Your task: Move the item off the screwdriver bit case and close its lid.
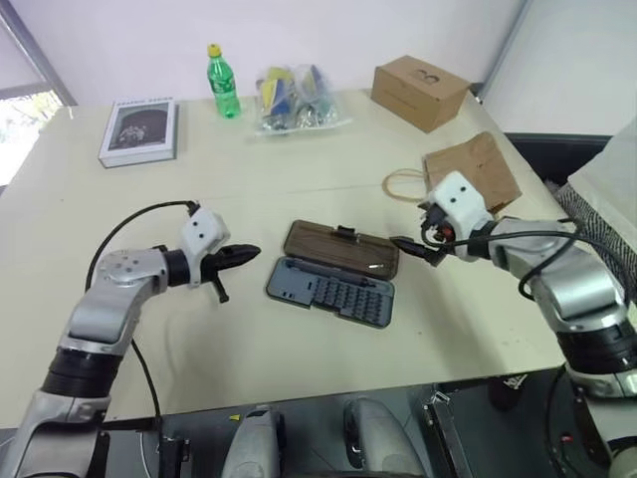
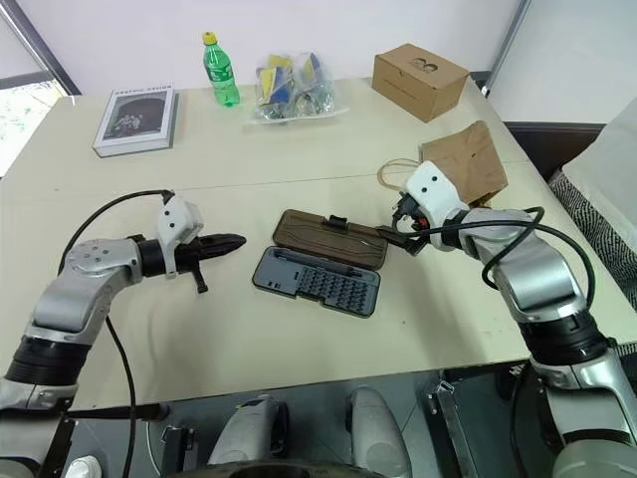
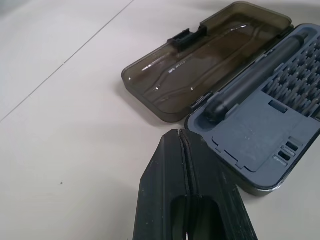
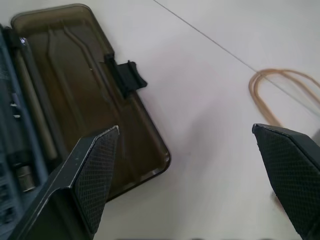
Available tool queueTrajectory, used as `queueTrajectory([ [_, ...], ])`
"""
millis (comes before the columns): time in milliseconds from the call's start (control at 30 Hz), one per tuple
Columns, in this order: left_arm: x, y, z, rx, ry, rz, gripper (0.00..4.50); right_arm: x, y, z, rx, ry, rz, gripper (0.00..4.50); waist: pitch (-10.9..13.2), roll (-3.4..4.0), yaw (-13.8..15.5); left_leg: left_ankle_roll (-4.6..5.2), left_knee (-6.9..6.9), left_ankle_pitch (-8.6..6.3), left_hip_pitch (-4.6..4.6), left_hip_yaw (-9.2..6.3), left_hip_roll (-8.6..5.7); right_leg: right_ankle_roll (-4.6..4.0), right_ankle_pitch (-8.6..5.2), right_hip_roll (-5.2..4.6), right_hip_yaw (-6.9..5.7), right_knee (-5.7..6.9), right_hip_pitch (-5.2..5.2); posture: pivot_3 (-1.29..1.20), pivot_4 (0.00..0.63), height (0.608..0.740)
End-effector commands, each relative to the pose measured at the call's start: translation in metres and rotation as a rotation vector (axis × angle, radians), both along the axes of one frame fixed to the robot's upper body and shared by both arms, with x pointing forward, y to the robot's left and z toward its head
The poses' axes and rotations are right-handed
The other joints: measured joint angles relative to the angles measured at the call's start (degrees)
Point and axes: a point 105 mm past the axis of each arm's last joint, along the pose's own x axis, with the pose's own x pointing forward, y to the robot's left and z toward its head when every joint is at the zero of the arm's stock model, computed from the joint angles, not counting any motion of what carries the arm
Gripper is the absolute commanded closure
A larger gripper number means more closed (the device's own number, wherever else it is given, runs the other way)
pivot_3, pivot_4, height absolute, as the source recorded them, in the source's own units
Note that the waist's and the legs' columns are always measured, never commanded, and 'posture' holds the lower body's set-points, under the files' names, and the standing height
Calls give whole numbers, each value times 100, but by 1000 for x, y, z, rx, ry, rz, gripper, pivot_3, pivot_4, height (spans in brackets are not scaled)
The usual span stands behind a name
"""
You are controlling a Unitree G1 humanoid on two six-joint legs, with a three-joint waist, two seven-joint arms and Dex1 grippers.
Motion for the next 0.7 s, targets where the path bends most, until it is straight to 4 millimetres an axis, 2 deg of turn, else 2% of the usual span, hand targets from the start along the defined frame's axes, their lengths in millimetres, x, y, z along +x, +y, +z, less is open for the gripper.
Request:
queueTrajectory([
  [33,-8,-8,8,-18,-21,-45,4500,7,12,3,-24,-37,70,41,0,0,-3,0,0,0,0,-1,1,0,0,0,0,1,0,0,150,740],
  [233,-17,-16,6,-15,2,-89,4500,15,25,-15,-27,7,135,41,0,0,20,0,1,0,0,0,0,0,0,-2,-1,4,0,0,150,740],
  [367,-18,-18,6,-13,-2,-90,4500,26,26,-26,-50,13,135,41,0,1,19,0,3,0,1,0,0,0,1,-3,-1,5,0,0,150,740],
  [700,-19,-14,3,-4,-8,-72,4500,43,3,-50,-44,88,68,41,0,1,19,-1,4,0,3,0,0,-1,1,-2,-1,7,2,0,150,740],
])
